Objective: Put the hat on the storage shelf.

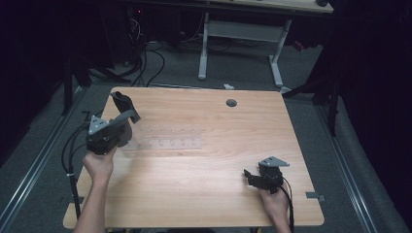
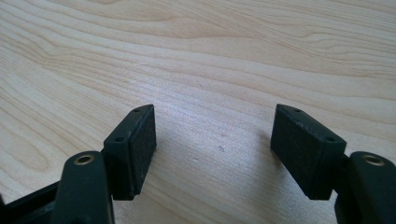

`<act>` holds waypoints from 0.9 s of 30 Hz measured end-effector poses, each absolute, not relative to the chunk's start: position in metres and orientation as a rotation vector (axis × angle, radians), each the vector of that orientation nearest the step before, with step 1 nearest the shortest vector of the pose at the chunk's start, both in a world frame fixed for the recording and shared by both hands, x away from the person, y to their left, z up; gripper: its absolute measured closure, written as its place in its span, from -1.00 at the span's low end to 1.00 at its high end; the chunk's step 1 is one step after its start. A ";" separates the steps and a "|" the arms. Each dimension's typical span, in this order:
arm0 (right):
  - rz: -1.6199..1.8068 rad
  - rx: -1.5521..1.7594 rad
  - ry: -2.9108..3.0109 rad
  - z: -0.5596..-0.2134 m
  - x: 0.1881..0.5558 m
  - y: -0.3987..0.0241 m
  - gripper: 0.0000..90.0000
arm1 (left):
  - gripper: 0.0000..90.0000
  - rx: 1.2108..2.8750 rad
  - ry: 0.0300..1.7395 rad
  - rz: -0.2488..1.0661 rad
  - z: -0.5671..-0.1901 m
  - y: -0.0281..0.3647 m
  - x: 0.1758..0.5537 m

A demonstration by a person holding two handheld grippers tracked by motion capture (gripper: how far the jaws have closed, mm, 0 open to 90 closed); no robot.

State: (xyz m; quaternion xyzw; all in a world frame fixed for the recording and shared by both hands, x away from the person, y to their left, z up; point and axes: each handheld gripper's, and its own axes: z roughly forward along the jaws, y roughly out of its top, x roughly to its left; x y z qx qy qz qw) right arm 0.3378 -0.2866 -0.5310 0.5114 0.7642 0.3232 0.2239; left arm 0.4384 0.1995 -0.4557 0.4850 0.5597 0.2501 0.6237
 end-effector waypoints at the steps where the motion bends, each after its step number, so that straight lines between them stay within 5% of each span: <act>1: 0.892 1.412 2.109 -0.531 0.338 -0.287 -0.30 | 0.88 1.119 1.285 0.577 -0.456 0.199 0.439; 18: 0.891 1.411 2.111 -0.531 0.338 -0.287 -0.30 | 0.86 1.085 1.305 0.516 -0.464 0.202 0.436; 27: 0.892 1.410 2.109 -0.531 0.338 -0.287 -0.30 | 0.65 1.112 1.339 0.493 -0.464 0.201 0.433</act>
